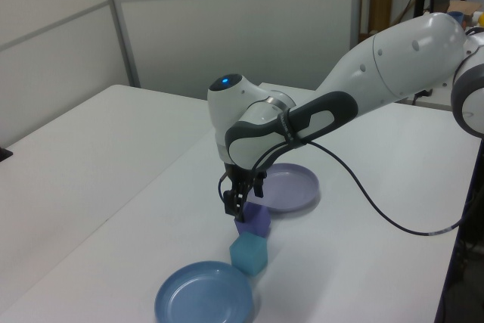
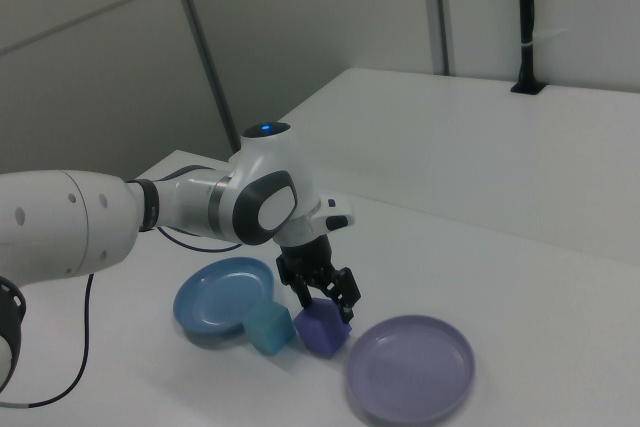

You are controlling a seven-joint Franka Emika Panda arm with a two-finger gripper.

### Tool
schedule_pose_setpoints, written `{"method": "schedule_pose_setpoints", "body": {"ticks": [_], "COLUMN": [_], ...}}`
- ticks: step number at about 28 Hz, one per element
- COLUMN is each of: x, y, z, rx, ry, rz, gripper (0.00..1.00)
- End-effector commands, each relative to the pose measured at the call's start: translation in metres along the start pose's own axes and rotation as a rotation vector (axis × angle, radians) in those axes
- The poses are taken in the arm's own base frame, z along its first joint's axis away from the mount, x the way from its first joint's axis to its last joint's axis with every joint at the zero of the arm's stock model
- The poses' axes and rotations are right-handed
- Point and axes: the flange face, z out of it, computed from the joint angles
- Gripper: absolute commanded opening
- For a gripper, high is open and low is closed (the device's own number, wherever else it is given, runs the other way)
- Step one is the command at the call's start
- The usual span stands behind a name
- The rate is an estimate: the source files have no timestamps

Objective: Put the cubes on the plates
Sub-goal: 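Grasp the purple cube and carry it onto the lavender plate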

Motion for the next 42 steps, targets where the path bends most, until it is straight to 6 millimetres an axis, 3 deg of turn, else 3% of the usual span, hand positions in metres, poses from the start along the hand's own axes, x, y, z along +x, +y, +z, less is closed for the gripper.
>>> {"method": "schedule_pose_setpoints", "body": {"ticks": [1,4,16,21,22,24,26,29,31,36,40,42], "x": [-0.012,-0.013,-0.014,-0.013,-0.013,-0.014,-0.013,-0.012,-0.011,-0.014,-0.011,-0.007], "y": [-0.007,-0.007,-0.007,-0.006,-0.002,0.003,0.017,0.04,0.074,0.133,0.15,0.149], "z": [0.01,0.014,0.014,-0.003,-0.021,-0.034,-0.05,-0.055,-0.051,-0.036,-0.026,-0.013], "rx": [-0.03,-0.032,-0.03,-0.016,-0.005,0.014,0.034,0.034,0.028,0.014,0.008,0.006], "ry": [-0.004,-0.003,0.006,0.026,0.051,0.051,0.05,0.049,0.05,0.051,0.076,0.076], "rz": [-0.046,-0.051,-0.114,-0.094,-0.079,-0.063,-0.053,-0.057,-0.027,0.017,0.042,0.042], "gripper": [1.0,0.98,0.44,0.44,0.44,0.44,0.44,0.44,0.44,0.45,0.48,0.58]}}
